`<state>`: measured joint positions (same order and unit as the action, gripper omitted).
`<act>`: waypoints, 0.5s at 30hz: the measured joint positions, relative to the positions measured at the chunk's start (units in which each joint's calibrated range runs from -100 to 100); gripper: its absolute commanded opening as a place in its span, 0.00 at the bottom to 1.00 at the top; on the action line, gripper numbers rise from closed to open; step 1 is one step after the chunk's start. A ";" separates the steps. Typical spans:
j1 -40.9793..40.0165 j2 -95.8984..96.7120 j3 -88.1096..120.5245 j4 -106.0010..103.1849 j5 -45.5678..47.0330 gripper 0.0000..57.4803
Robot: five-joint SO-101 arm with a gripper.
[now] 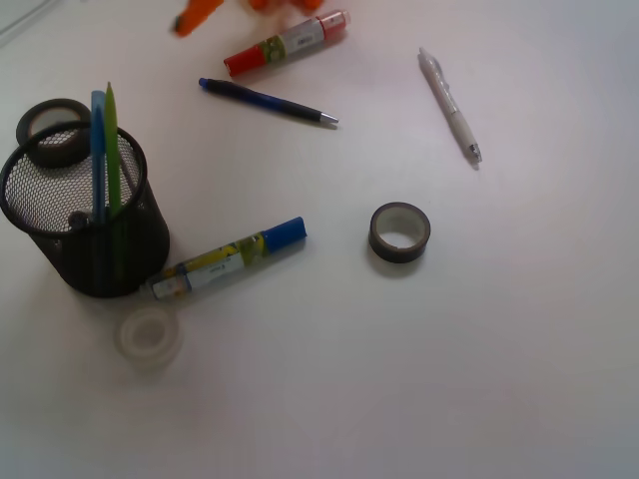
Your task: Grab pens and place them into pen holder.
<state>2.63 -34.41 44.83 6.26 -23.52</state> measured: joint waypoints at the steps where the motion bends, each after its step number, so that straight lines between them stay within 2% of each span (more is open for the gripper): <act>1: -1.48 -3.05 0.00 6.48 1.95 0.32; 5: -7.33 -10.37 0.00 32.57 7.52 0.32; 9: -8.88 -10.98 2.43 53.13 9.67 0.32; 15: -9.54 -3.22 11.95 60.99 10.16 0.32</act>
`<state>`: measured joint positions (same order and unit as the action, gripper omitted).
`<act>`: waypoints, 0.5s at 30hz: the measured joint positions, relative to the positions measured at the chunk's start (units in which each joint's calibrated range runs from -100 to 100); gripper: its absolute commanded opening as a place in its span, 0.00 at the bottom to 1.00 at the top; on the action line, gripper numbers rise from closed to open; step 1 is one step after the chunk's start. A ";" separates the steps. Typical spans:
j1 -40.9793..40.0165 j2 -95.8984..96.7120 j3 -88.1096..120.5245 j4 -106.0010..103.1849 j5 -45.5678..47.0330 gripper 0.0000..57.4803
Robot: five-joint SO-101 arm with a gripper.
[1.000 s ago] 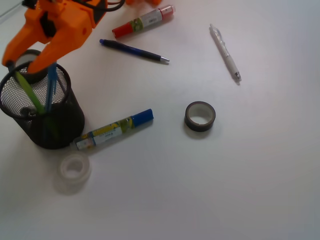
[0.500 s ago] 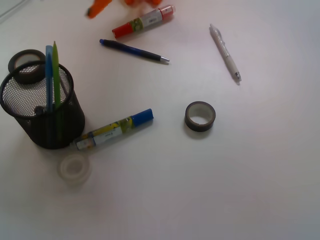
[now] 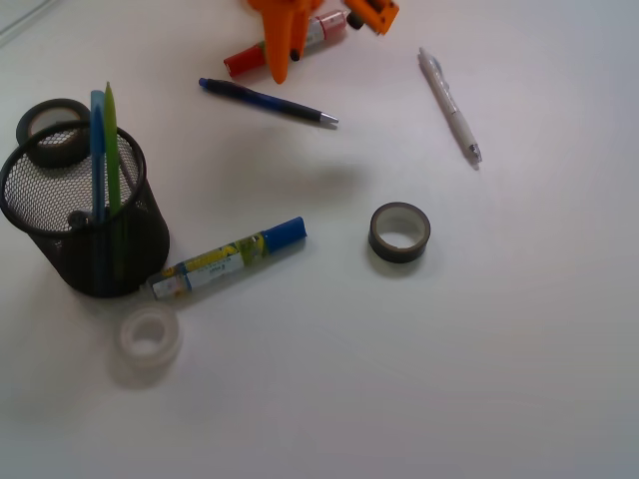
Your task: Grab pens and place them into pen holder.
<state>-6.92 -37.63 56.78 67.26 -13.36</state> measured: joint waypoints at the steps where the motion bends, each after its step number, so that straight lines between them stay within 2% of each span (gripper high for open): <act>1: -0.52 1.05 0.90 -0.86 0.00 0.32; 12: 0.37 19.25 2.79 -12.87 0.00 0.32; 15: 0.00 22.30 1.08 -13.13 0.15 0.23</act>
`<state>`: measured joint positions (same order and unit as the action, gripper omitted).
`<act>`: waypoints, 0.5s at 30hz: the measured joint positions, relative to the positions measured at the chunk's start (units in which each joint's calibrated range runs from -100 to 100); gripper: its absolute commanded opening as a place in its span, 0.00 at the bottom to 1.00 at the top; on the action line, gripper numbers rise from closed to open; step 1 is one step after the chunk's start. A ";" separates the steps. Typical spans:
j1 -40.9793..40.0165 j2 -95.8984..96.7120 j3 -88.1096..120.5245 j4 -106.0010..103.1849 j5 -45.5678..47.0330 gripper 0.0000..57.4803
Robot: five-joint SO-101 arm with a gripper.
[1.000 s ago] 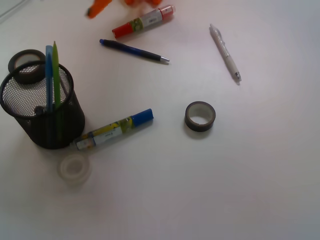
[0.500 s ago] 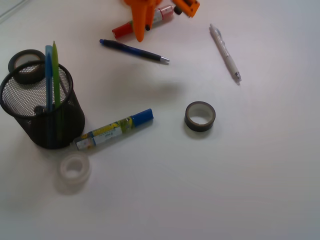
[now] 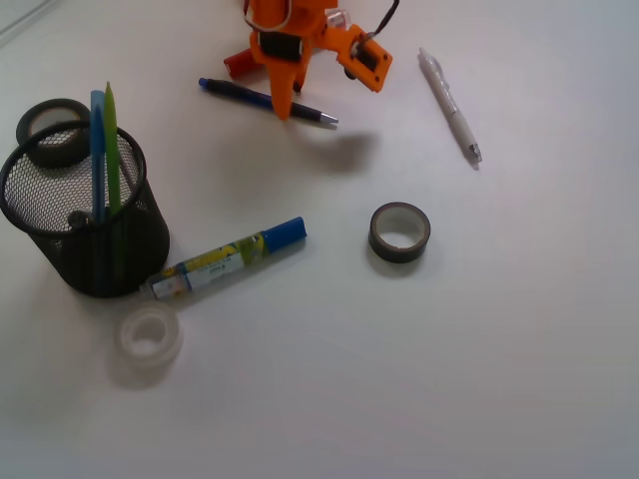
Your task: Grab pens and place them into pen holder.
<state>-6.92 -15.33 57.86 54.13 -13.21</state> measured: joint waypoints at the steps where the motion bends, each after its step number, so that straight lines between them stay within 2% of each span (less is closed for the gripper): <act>1: 0.07 0.96 -0.72 0.17 -0.15 0.18; 4: 1.18 3.66 -3.14 0.35 -0.15 0.03; 5: 1.55 4.44 -3.95 0.86 -0.15 0.00; 15: 1.78 3.22 -8.36 2.25 -1.61 0.01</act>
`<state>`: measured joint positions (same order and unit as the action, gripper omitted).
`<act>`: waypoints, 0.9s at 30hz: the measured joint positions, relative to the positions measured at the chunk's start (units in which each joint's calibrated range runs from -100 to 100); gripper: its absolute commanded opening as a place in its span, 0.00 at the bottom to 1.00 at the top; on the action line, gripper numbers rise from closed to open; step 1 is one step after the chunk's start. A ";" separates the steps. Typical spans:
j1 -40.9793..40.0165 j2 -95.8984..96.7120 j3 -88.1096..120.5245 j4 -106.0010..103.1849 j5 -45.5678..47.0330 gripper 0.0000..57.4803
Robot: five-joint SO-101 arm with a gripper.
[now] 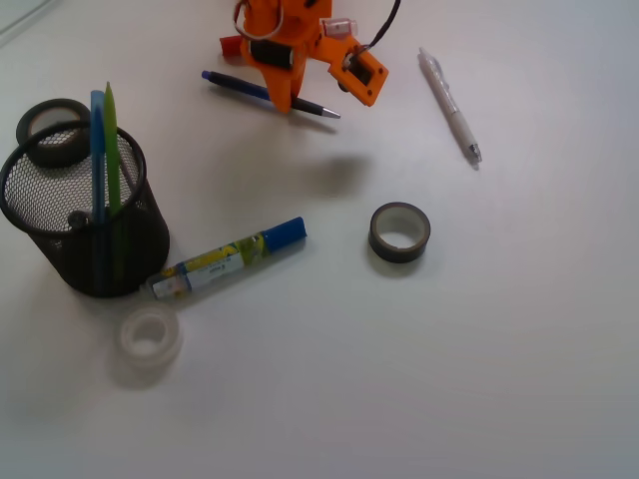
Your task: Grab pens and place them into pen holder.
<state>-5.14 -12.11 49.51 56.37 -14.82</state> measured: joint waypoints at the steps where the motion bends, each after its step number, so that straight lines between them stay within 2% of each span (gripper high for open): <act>1: 0.00 -2.35 -2.16 2.76 -0.73 0.01; 5: 0.96 -14.20 -16.53 4.92 -5.86 0.01; 8: 2.89 -18.47 -24.80 -1.73 -11.33 0.01; 13: 4.00 -17.68 -27.04 -26.70 -21.29 0.01; 20: 9.47 -8.97 -17.97 -71.79 -30.43 0.01; 27: 15.17 2.09 -14.02 -92.53 -33.65 0.01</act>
<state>10.03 -10.02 35.49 -36.16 -48.47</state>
